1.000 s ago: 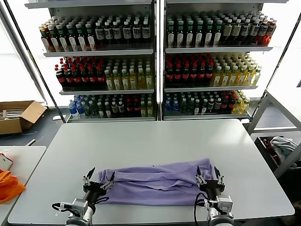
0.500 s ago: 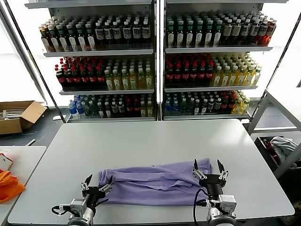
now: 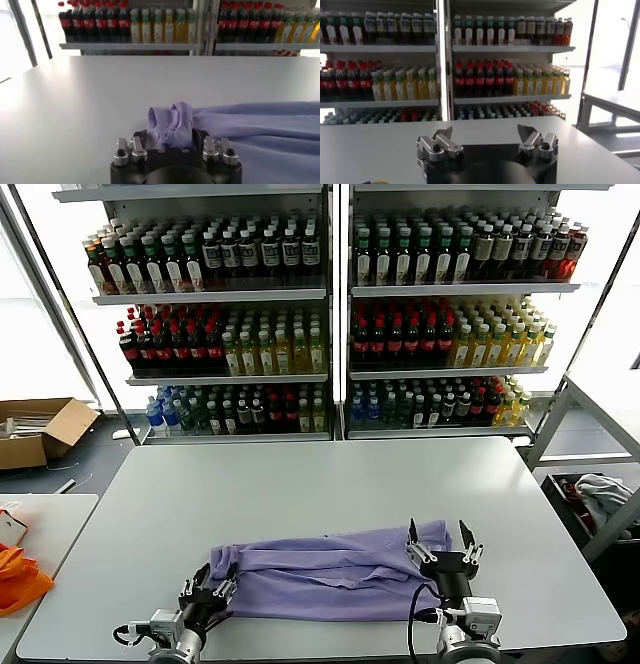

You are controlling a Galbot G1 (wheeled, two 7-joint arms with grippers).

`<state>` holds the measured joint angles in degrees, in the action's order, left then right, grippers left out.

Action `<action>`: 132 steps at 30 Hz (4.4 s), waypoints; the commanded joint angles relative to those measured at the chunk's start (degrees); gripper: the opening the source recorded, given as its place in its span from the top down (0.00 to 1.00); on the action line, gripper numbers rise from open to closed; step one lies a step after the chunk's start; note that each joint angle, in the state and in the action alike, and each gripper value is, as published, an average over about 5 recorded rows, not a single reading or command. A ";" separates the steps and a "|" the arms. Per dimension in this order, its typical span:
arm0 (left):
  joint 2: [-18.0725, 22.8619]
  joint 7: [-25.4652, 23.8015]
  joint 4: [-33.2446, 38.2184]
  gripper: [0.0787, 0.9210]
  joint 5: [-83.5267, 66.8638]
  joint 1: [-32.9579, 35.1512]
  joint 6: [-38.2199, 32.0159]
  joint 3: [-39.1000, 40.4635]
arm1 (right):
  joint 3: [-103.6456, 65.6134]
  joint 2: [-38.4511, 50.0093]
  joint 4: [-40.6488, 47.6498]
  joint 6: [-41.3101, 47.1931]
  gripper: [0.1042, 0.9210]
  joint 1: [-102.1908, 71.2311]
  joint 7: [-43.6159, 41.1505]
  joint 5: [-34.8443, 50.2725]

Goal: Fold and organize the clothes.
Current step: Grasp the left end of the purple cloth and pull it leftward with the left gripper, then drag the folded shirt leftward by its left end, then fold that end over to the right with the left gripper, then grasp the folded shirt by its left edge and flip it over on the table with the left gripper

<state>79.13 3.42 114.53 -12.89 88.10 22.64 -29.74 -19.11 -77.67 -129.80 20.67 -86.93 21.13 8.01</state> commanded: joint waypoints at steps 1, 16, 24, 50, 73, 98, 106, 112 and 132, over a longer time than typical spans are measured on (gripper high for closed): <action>0.21 -0.34 -0.52 0.44 -1.34 -0.09 0.31 0.04 | 0.15 -0.06 -0.14 -0.06 0.12 0.16 0.05 0.02; -1.43 -1.25 -0.78 0.96 -1.46 -1.48 -0.48 -3.47 | 0.51 -0.11 0.76 0.50 0.12 2.55 0.07 0.33; -11.02 -2.23 2.45 0.97 -3.52 -3.05 -0.27 -13.94 | 1.42 -0.61 2.64 0.74 0.12 5.00 0.40 0.63; -15.43 -2.29 7.95 0.97 -2.09 0.23 2.30 -7.24 | 1.55 -1.02 3.66 0.41 0.12 4.52 0.50 0.49; -10.87 -0.02 5.40 0.97 -1.66 -10.32 7.21 11.37 | 0.94 -3.17 1.26 -1.58 0.12 -1.96 0.60 -3.90; -6.53 -2.65 -1.01 0.93 -1.61 -11.65 1.86 15.05 | 2.05 -4.36 2.28 -2.03 0.12 -3.40 0.57 -5.84; -3.07 3.48 8.92 0.66 -31.11 -8.94 5.15 16.30 | 2.33 -3.67 2.99 -1.82 0.12 -2.25 0.55 -5.07; -3.55 6.73 15.66 0.46 -43.12 -9.81 7.34 8.71 | 3.04 -3.06 4.47 -1.24 0.12 0.47 0.35 -3.31; -14.75 1.69 -2.91 0.12 -7.50 -6.45 0.37 -8.20 | 4.04 -1.20 9.05 -1.51 0.12 5.61 -0.56 1.55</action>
<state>67.58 6.13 118.73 -29.73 80.76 24.66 -31.14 -15.17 -79.17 -122.13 19.23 -82.74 20.63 8.35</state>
